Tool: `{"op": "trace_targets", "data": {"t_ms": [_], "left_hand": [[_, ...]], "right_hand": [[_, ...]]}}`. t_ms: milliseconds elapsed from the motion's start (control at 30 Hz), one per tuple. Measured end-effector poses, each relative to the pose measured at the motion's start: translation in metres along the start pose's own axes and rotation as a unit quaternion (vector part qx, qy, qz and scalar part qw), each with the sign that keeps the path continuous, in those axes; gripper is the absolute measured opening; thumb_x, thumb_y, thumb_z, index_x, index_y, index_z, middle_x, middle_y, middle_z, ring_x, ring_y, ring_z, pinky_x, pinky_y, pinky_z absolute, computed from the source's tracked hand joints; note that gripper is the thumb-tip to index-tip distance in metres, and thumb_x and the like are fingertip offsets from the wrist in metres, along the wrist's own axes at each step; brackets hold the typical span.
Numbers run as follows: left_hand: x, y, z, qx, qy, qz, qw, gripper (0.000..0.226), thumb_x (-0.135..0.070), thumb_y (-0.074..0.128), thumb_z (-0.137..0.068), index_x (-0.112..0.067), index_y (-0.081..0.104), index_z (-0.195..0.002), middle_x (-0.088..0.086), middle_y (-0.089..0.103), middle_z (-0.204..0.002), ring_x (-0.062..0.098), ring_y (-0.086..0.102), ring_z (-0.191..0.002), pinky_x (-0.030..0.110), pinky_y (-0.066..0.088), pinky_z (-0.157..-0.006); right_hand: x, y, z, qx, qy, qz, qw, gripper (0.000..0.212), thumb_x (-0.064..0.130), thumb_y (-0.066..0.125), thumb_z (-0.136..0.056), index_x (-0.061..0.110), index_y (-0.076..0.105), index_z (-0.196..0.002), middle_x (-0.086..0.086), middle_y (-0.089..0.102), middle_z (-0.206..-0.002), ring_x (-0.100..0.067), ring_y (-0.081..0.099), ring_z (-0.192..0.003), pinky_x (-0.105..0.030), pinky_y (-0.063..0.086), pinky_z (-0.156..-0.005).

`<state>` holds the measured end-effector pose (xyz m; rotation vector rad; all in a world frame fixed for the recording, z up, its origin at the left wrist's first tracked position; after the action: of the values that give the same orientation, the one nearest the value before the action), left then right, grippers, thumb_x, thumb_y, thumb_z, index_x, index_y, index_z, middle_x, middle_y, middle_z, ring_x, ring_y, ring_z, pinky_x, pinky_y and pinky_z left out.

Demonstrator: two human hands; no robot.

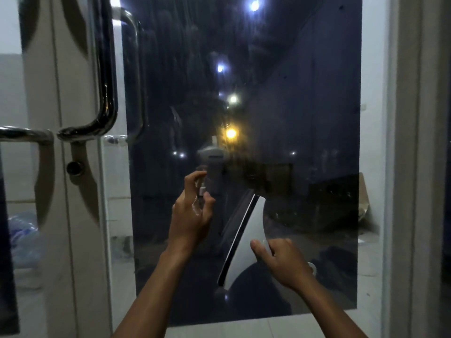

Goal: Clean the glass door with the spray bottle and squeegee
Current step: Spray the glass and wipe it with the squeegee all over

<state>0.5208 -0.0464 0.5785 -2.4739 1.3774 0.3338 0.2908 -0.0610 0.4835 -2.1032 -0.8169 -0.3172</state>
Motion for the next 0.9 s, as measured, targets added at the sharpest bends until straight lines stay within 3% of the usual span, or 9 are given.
{"op": "trace_targets", "data": {"t_ms": [67, 200, 367, 533, 633, 700, 800, 900], "left_hand": [[-0.003, 0.003, -0.006, -0.010, 0.002, -0.005, 1.000, 0.034, -0.031, 0.044, -0.095, -0.033, 0.039, -0.129, -0.006, 0.062, -0.086, 0.008, 0.063, -0.068, 0.030, 0.051, -0.058], [-0.013, 0.007, -0.025, -0.013, 0.013, 0.009, 1.000, 0.031, -0.029, 0.044, -0.095, -0.032, 0.037, -0.125, 0.002, 0.061, -0.083, 0.019, 0.064, -0.068, 0.047, 0.058, -0.063], [-0.026, 0.008, -0.049, -0.004, 0.066, 0.044, 0.997, 0.038, -0.030, 0.045, -0.095, -0.039, 0.038, -0.131, -0.007, 0.057, -0.073, 0.011, 0.060, -0.060, 0.020, 0.051, -0.056], [-0.031, 0.007, -0.077, -0.011, 0.064, 0.038, 0.997, 0.031, -0.029, 0.047, -0.098, -0.034, 0.037, -0.127, -0.009, 0.065, -0.088, 0.006, 0.067, -0.075, 0.031, 0.059, -0.065], [-0.035, 0.005, -0.081, -0.006, 0.076, 0.055, 0.996, 0.032, -0.024, 0.048, -0.098, -0.038, 0.037, -0.124, -0.009, 0.064, -0.081, 0.009, 0.066, -0.069, 0.027, 0.056, -0.061], [-0.036, 0.005, -0.080, 0.001, 0.080, 0.058, 0.995, 0.035, -0.025, 0.048, -0.097, -0.040, 0.037, -0.126, -0.011, 0.063, -0.078, 0.010, 0.064, -0.064, 0.025, 0.054, -0.058], [-0.033, 0.004, -0.077, -0.003, 0.069, 0.048, 0.996, 0.034, -0.027, 0.048, -0.094, -0.035, 0.038, -0.125, -0.007, 0.062, -0.077, 0.012, 0.064, -0.066, 0.035, 0.056, -0.059], [-0.030, 0.003, -0.072, -0.015, 0.063, 0.038, 0.997, 0.032, -0.033, 0.046, -0.094, -0.030, 0.039, -0.124, -0.008, 0.064, -0.082, 0.009, 0.065, -0.069, 0.033, 0.055, -0.059]], "right_hand": [[0.002, -0.007, -0.002, -0.004, -0.008, -0.003, 1.000, 0.076, 0.079, 0.036, -0.086, 0.010, 0.053, -0.060, 0.000, 0.049, -0.055, -0.015, 0.047, -0.051, -0.044, 0.041, -0.055], [-0.003, -0.017, -0.005, -0.006, -0.014, -0.013, 1.000, 0.082, 0.083, 0.033, -0.084, 0.009, 0.055, -0.059, -0.002, 0.054, -0.054, -0.019, 0.053, -0.052, -0.041, 0.041, -0.055], [-0.005, -0.022, -0.010, 0.012, -0.014, 0.004, 1.000, 0.086, 0.088, 0.031, -0.083, 0.009, 0.063, -0.066, -0.004, 0.063, -0.061, -0.017, 0.060, -0.058, -0.046, 0.051, -0.062], [0.022, -0.031, -0.033, 0.031, -0.035, 0.051, 0.998, 0.085, 0.090, 0.027, -0.079, 0.014, 0.065, -0.071, 0.000, 0.065, -0.065, -0.013, 0.062, -0.061, -0.041, 0.050, -0.063], [0.046, -0.037, -0.052, 0.040, -0.063, 0.086, 0.994, 0.061, 0.084, 0.032, -0.084, 0.035, 0.062, -0.065, 0.013, 0.057, -0.055, -0.002, 0.054, -0.053, -0.028, 0.037, -0.050], [0.067, -0.040, -0.068, 0.058, -0.090, 0.075, 0.991, 0.054, 0.075, 0.038, -0.092, 0.035, 0.059, -0.062, 0.017, 0.056, -0.054, 0.002, 0.053, -0.051, -0.020, 0.032, -0.049], [0.106, -0.044, -0.102, 0.063, -0.124, 0.085, 0.987, 0.050, 0.062, 0.039, -0.099, 0.025, 0.060, -0.071, 0.006, 0.061, -0.067, -0.004, 0.056, -0.057, -0.030, 0.047, -0.059], [0.140, -0.056, -0.132, 0.020, -0.141, 0.127, 0.982, 0.057, 0.063, 0.032, -0.099, 0.024, 0.057, -0.067, 0.003, 0.060, -0.070, -0.014, 0.058, -0.061, -0.036, 0.046, -0.061]]}}
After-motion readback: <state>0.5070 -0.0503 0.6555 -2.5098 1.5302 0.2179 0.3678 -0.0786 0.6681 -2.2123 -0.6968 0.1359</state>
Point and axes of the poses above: each hand's wrist, its own z-axis away from the middle knuckle, its own y-axis out of the palm, x = y × z, the point moved 2 cm from there along -z, towards the middle knuckle
